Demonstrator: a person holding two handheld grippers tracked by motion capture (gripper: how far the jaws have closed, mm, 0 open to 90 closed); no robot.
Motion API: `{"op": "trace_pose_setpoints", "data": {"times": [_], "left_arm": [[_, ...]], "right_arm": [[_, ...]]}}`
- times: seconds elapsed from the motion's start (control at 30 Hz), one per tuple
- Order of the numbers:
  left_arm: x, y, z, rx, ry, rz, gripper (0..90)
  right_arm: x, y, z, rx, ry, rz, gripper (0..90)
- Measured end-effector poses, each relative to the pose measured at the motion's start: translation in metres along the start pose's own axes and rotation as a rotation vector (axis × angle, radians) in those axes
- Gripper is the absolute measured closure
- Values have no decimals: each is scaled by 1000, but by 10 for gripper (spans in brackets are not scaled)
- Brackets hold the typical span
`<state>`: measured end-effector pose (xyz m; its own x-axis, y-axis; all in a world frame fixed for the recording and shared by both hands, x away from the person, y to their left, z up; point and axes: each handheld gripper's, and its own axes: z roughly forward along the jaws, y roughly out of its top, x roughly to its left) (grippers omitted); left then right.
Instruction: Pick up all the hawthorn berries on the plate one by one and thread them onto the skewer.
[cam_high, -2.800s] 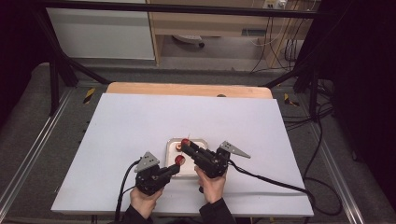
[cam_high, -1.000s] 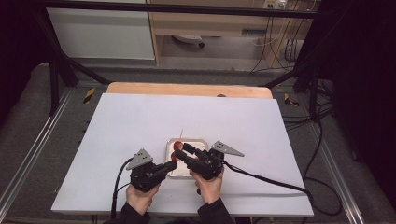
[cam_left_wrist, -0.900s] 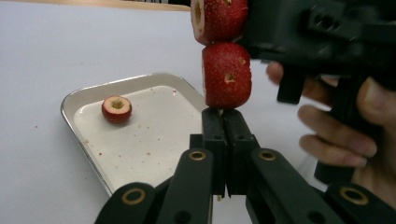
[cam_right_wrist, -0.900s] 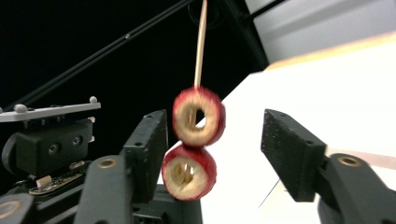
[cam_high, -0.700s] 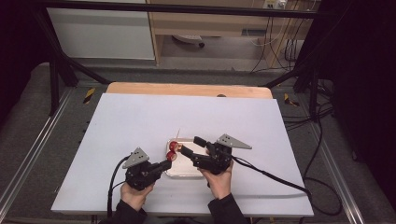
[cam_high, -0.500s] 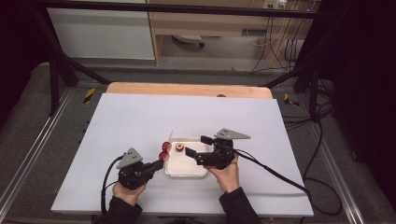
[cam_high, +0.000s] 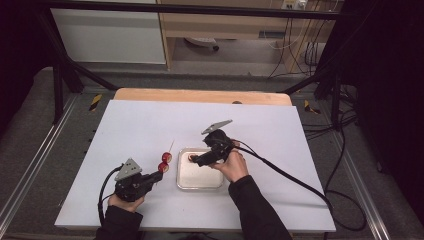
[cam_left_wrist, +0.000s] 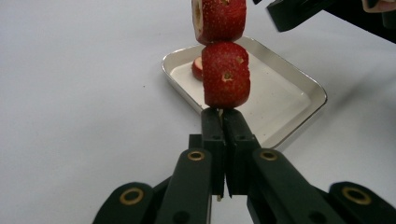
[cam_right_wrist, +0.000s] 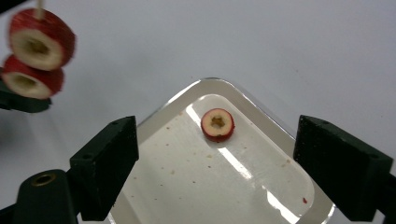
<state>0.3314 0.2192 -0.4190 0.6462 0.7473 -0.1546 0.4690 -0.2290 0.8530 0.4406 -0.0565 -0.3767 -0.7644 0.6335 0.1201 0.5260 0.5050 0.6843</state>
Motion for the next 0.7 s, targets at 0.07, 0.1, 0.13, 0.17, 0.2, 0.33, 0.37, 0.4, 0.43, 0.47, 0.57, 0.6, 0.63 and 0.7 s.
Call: {"op": "trace_pose_setpoints", "data": {"times": [0.07, 0.1, 0.13, 0.17, 0.2, 0.33, 0.37, 0.4, 0.43, 0.47, 0.57, 0.6, 0.63, 0.7], "left_arm": [[3, -1, 0, 2, 1, -7, 879], [4, -2, 0, 3, 3, -11, 879], [5, -2, 0, 5, 4, -12, 879], [6, -2, 0, 7, 1, -14, 879], [6, -2, 0, 5, 3, -17, 879], [7, -2, 0, 3, 1, -23, 879], [7, -2, 0, 3, 0, -24, 879], [7, -2, 0, 3, -1, -25, 878], [7, -2, 0, 3, -2, -24, 878], [7, -2, 0, 5, -4, -24, 878], [6, -2, 0, 8, -6, -18, 878], [6, -2, 0, 9, -8, -18, 878], [6, -2, 1, 8, -8, -19, 878], [7, -2, 0, 9, -10, -21, 879]], "right_arm": [[-3, 7, 10, 78, -9, -14, 187], [-4, 9, 13, 95, -12, -30, 195], [-6, 11, 19, 115, -15, -33, 199], [-8, 13, 23, 134, -13, -22, 220], [-10, 14, 28, 151, -9, -22, 240], [-10, 19, 45, 226, -11, -41, 312], [-10, 21, 51, 238, -2, -48, 329], [-9, 22, 54, 251, -2, -60, 362], [-9, 23, 57, 265, 1, -70, 374], [-9, 24, 61, 272, 8, -75, 387], [-10, 28, 68, 305, 12, -85, 430], [-11, 28, 69, 310, 11, -88, 441], [-11, 29, 71, 314, 15, -78, 446], [-11, 30, 72, 324, 26, -62, 474]]}}
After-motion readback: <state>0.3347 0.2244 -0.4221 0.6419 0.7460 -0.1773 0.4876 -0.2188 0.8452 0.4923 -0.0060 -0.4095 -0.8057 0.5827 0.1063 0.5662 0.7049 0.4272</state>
